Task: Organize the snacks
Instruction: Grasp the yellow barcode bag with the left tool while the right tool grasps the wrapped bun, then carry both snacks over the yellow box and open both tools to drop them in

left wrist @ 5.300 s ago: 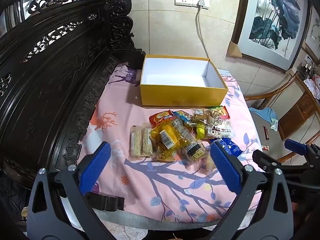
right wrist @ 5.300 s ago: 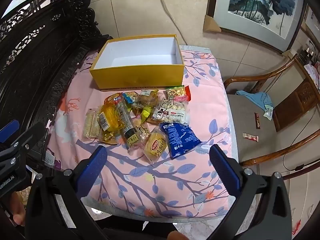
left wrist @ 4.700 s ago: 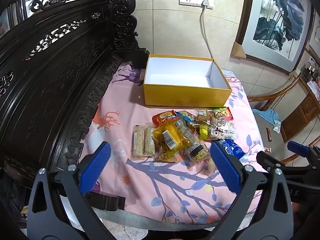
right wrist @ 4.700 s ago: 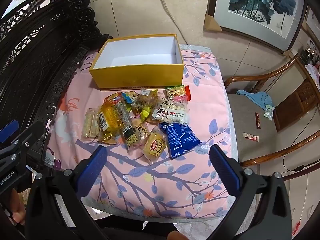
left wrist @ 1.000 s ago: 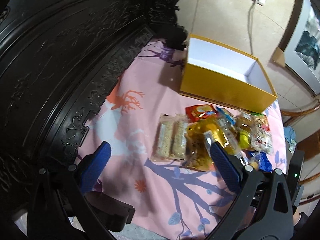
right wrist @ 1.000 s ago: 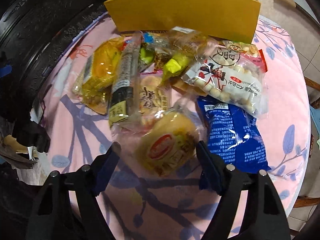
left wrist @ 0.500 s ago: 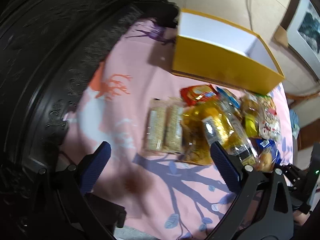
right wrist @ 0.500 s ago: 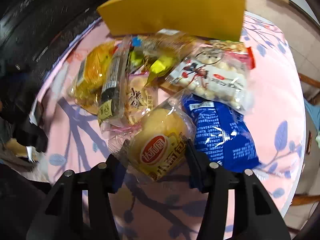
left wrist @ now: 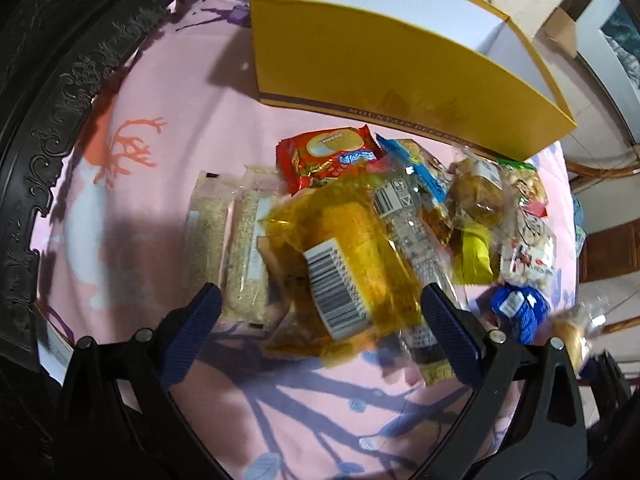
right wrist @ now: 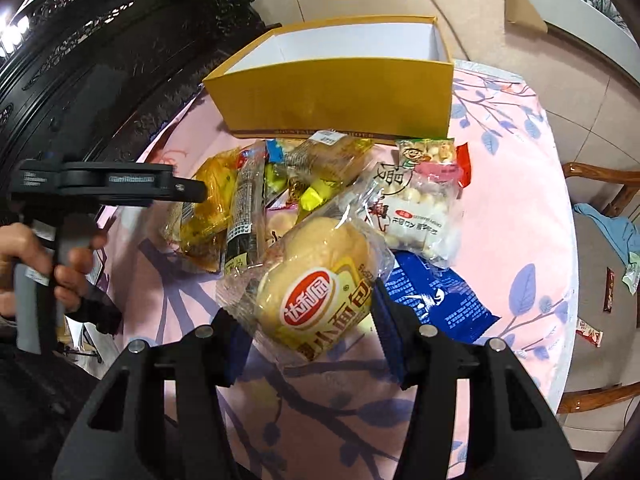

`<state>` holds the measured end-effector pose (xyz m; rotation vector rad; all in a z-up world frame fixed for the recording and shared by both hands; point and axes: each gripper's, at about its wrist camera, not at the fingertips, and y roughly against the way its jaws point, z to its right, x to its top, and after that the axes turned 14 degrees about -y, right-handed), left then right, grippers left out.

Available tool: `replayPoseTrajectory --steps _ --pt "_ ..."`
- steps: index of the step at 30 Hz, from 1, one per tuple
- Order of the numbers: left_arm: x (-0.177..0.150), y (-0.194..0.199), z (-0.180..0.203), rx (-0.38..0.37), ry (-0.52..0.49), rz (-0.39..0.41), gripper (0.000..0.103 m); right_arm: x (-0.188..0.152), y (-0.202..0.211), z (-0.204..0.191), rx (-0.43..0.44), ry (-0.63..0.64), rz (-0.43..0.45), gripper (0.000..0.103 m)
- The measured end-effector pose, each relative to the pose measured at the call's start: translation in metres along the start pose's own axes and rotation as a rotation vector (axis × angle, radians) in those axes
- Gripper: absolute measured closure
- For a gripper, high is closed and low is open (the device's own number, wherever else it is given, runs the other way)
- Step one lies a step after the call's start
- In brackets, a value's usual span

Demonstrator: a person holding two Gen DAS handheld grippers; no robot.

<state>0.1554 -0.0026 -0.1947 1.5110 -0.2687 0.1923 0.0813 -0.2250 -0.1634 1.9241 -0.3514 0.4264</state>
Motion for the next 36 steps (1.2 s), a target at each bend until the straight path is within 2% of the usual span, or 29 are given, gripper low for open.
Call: replayPoseTrajectory --steps 4,11,13,19,24,32,36 --pt "0.002 -0.006 -0.003 -0.023 0.047 0.016 0.003 -0.001 0.000 0.007 -0.004 -0.021 -0.004 0.047" --pt "0.006 -0.021 0.005 -0.121 0.048 -0.008 0.037 0.002 -0.002 0.016 -0.006 -0.062 -0.013 0.047" --pt "0.007 -0.022 0.009 -0.119 0.036 -0.001 0.039 0.004 -0.002 0.016 -0.004 -0.066 -0.012 0.047" --pt "0.004 -0.020 0.004 -0.160 0.037 0.027 0.055 0.007 0.001 0.017 -0.002 -0.073 -0.007 0.047" --pt "-0.005 -0.014 -0.002 -0.204 0.032 0.071 0.059 0.009 0.002 0.015 -0.005 -0.071 -0.003 0.047" --pt "-0.012 0.041 -0.002 -0.182 -0.080 0.261 0.059 0.018 0.010 0.005 0.005 -0.062 0.023 0.047" --pt "-0.003 0.077 -0.006 -0.179 -0.109 0.354 0.059 0.033 0.018 -0.001 0.023 -0.060 0.054 0.047"
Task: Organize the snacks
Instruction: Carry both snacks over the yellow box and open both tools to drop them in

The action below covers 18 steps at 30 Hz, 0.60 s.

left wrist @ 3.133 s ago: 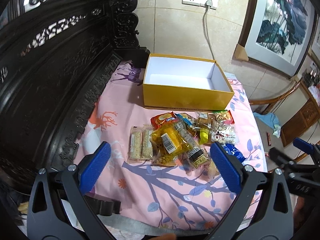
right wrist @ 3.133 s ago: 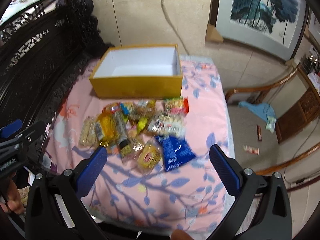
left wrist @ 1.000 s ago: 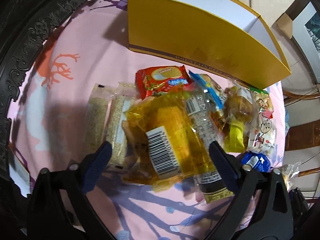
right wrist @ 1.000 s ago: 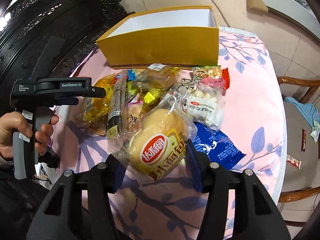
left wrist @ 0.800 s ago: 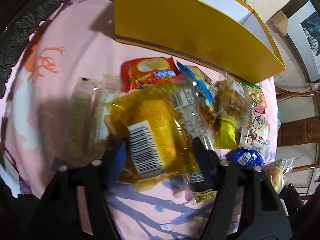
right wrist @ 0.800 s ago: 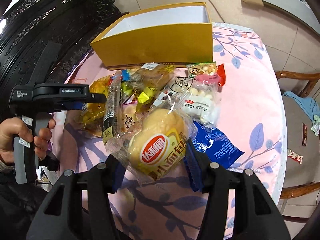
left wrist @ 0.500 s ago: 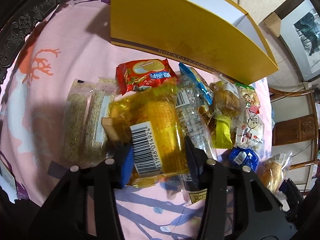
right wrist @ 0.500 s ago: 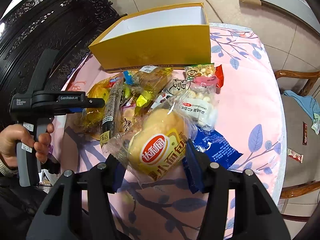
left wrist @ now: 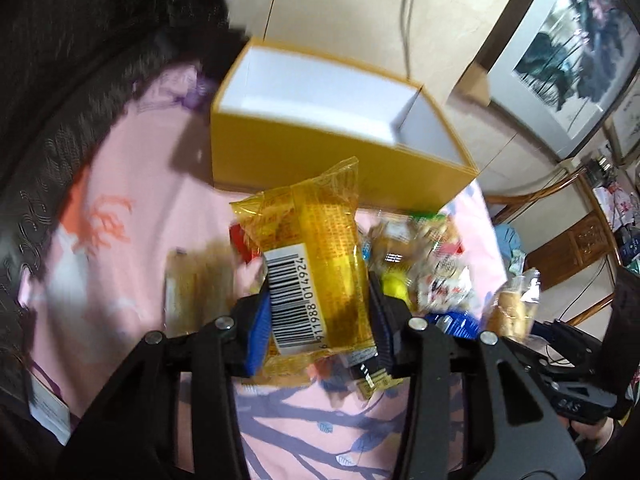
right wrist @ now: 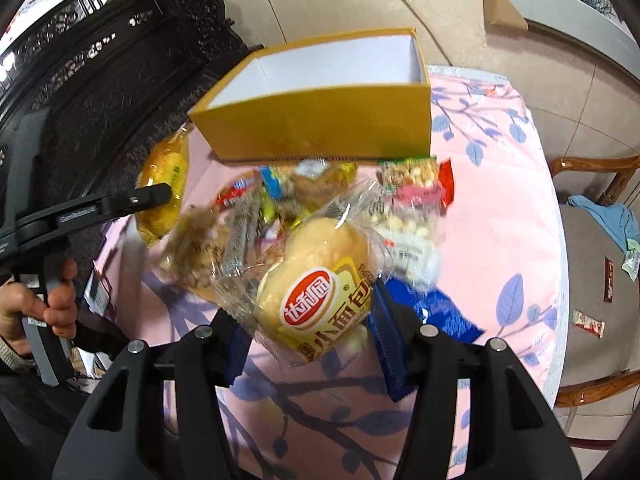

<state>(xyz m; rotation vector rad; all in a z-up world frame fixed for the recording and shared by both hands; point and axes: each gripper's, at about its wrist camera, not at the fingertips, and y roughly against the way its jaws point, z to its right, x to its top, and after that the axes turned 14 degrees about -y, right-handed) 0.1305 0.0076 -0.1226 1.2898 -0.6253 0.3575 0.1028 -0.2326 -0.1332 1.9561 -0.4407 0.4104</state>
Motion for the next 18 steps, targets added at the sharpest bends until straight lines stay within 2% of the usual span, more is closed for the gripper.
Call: replayPoseTrajectory --steps 5,8,12,18 --pt "0.042 0.021 0.003 -0.017 -0.048 0.109 0.059 0.041 0.013 -0.016 0.042 0.027 0.082 0.047" --pt "0.075 0.024 0.003 -0.021 -0.068 0.168 0.059 0.078 0.018 -0.027 0.062 0.041 0.147 0.047" --pt "0.127 0.018 0.004 -0.006 -0.101 0.237 0.059 0.133 0.020 -0.046 0.048 0.093 0.253 0.047" --pt "0.183 -0.006 -0.005 0.026 -0.123 0.272 0.059 0.201 -0.001 -0.052 0.027 0.111 0.310 0.047"
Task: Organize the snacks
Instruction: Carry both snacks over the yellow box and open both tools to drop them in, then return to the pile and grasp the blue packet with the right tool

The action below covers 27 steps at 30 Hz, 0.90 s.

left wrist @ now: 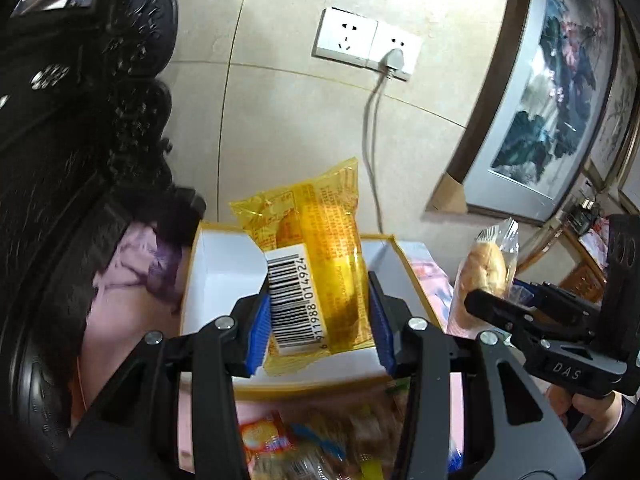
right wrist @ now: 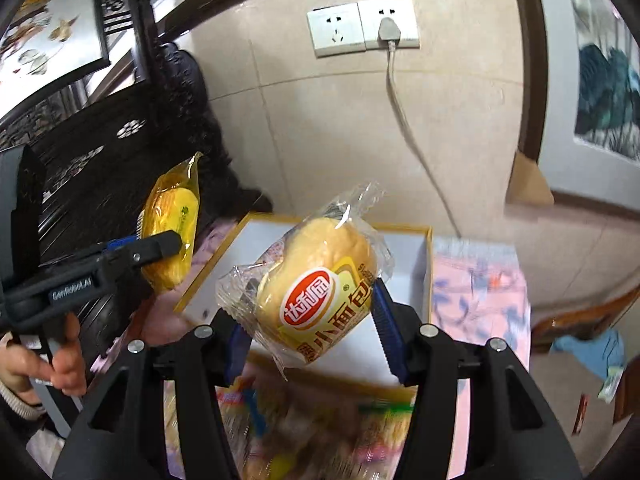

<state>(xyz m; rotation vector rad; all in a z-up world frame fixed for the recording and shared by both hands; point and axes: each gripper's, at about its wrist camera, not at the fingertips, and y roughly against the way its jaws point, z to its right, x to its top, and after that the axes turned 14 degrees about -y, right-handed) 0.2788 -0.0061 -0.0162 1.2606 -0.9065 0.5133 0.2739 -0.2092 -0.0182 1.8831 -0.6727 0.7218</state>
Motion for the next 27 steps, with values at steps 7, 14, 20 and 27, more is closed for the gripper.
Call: replayPoseTrajectory --steps 7,14,20,27 --pt "0.025 -0.019 -0.010 0.155 0.008 0.012 0.007 0.025 -0.028 -0.005 -0.081 0.080 0.024 0.031" --pt "0.002 0.017 -0.018 0.113 0.054 0.024 0.003 -0.009 0.006 0.020 -0.073 0.078 -0.020 0.030" --pt "-0.063 0.040 -0.022 0.127 0.131 -0.082 0.003 -0.068 0.034 0.053 -0.110 0.036 -0.119 0.030" --pt "-0.147 0.067 -0.038 0.208 0.186 -0.266 0.003 -0.164 0.059 0.074 -0.170 -0.066 -0.251 0.030"
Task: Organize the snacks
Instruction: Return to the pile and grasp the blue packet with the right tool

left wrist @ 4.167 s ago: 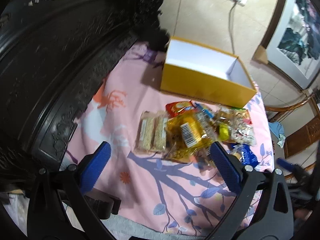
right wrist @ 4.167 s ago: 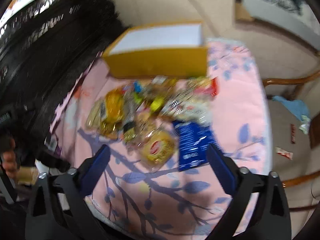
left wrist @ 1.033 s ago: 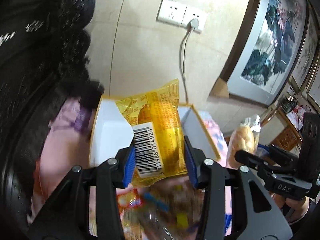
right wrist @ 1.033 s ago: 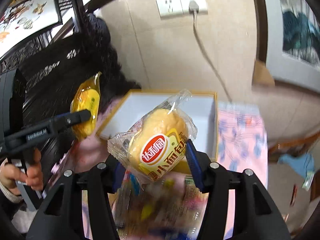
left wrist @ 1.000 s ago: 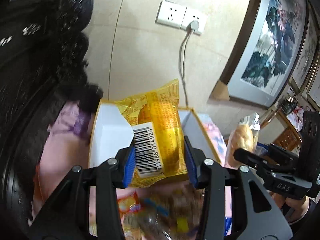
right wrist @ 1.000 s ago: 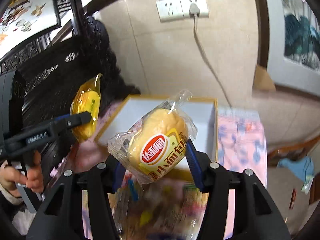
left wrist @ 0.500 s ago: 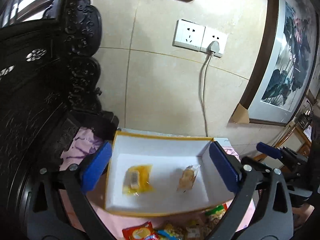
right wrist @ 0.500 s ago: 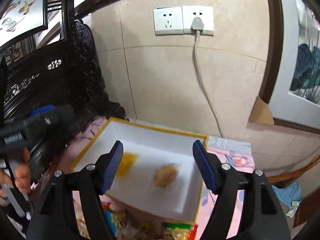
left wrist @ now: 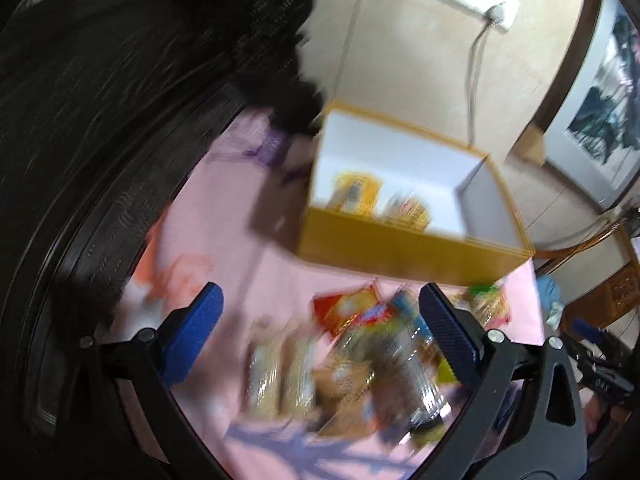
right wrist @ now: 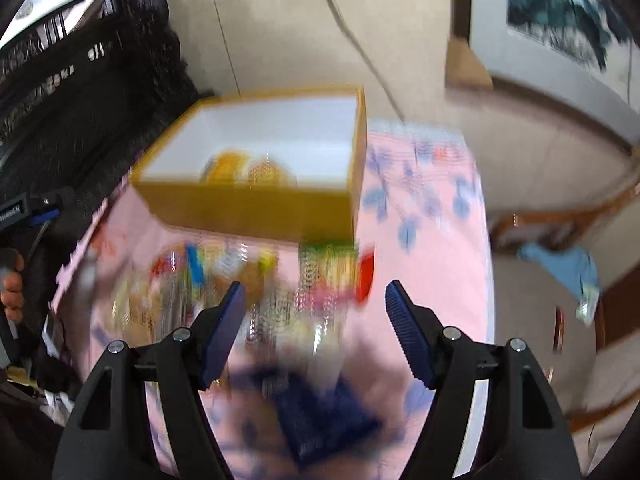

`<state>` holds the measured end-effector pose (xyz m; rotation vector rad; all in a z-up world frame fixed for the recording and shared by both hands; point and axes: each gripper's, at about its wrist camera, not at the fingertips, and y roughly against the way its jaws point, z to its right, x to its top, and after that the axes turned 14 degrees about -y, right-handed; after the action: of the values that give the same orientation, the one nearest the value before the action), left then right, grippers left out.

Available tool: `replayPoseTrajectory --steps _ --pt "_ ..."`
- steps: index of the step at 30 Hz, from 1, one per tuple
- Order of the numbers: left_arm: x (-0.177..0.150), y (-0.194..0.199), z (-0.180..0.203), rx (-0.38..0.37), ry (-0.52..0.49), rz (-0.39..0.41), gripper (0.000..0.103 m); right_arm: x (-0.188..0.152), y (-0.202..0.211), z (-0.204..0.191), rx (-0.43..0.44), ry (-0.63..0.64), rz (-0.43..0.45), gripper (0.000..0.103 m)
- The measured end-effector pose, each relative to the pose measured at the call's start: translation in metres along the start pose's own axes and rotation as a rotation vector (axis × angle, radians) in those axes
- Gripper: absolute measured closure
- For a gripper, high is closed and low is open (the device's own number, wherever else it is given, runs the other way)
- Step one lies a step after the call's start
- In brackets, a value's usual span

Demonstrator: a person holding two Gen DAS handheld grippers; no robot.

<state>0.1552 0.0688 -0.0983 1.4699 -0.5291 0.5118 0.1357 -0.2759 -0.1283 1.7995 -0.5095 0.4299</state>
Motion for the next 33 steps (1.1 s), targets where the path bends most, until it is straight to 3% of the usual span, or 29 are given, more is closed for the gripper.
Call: replayPoseTrajectory --steps 5,9,12,20,29,32,33 --pt "-0.041 0.002 -0.014 0.017 0.062 -0.100 0.003 -0.046 -0.014 -0.006 0.019 -0.022 -0.093 0.030" --pt "-0.054 0.009 -0.004 -0.013 0.057 -0.111 0.003 -0.064 -0.033 0.004 -0.015 -0.010 -0.140 0.030" --pt "-0.062 0.013 0.009 -0.025 0.020 -0.106 0.003 -0.074 -0.044 0.005 -0.047 0.081 -0.149 0.030" --pt "-0.062 0.025 0.024 -0.035 -0.034 -0.093 0.003 -0.074 -0.080 -0.001 -0.101 0.378 -0.185 0.030" --pt "-0.065 0.032 0.021 -0.002 -0.025 -0.095 0.003 -0.068 -0.103 0.002 -0.052 0.445 -0.244 0.027" --pt "-0.065 0.028 0.026 -0.009 -0.036 -0.111 0.003 -0.073 -0.102 0.003 -0.048 0.454 -0.232 0.030" --pt "-0.065 0.026 0.031 -0.009 -0.052 -0.124 0.003 -0.073 -0.101 0.004 -0.035 0.440 -0.234 0.035"
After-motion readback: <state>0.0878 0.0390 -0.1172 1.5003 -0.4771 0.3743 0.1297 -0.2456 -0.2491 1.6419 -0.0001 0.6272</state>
